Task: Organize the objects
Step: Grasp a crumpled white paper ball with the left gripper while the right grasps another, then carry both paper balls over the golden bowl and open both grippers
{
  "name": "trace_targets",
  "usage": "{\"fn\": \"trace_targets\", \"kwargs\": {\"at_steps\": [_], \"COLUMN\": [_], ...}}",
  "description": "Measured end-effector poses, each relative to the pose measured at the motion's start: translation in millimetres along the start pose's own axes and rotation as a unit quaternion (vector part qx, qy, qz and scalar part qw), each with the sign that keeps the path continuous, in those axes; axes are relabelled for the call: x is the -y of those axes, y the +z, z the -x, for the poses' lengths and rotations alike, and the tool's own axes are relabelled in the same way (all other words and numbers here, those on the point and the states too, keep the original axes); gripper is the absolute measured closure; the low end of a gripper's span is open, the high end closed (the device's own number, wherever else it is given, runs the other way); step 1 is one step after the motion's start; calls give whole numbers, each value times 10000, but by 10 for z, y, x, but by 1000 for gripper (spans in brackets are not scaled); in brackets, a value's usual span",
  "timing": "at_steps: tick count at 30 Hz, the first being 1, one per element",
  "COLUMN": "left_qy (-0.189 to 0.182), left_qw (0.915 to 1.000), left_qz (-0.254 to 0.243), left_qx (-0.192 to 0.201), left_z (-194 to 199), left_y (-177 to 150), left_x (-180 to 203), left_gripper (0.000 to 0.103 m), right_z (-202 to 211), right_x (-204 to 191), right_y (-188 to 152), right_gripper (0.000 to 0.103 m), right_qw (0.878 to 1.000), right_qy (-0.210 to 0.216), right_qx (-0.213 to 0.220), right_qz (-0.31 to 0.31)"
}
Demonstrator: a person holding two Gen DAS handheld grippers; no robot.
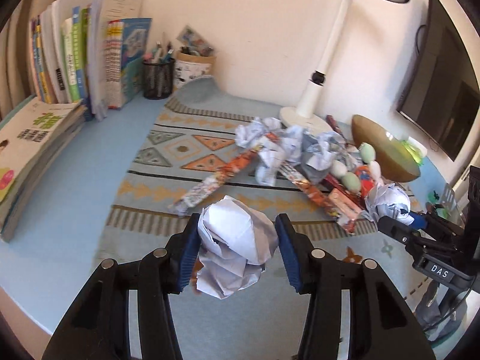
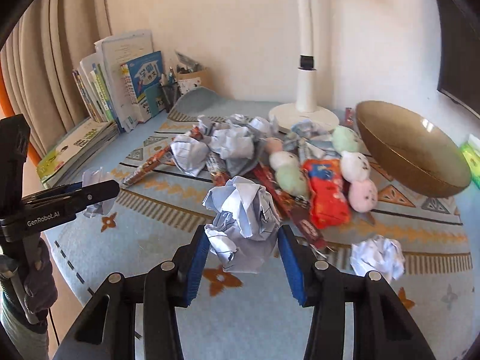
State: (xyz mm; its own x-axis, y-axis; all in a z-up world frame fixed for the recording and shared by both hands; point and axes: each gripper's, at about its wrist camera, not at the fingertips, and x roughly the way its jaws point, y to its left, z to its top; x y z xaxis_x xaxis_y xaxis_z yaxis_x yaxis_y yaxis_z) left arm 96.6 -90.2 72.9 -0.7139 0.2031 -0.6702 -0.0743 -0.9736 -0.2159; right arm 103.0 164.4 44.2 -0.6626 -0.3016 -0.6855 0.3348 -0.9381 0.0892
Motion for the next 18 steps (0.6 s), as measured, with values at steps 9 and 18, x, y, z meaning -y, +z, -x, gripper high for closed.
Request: {"fn": "trace_targets", "kwargs": {"at_steps": [9,18], "left_qy": [18,189], "left_qw": [9996,9984], "left_qz": [-284,-436], "left_qx": [-86,-319], "left_z": [-668,-813], "left_y": [-12,-59], "left_x": [736,763], "left_gripper": [56,54], "right_z": [-191,-238], "right_x": [591,606], "right_y": [-416,-540], "right_gripper": [57,28], "right_qw": [9967,9949], "right_qy": [33,478], "right_qx": [-566,-479], "right_qz": [-573,-753]}}
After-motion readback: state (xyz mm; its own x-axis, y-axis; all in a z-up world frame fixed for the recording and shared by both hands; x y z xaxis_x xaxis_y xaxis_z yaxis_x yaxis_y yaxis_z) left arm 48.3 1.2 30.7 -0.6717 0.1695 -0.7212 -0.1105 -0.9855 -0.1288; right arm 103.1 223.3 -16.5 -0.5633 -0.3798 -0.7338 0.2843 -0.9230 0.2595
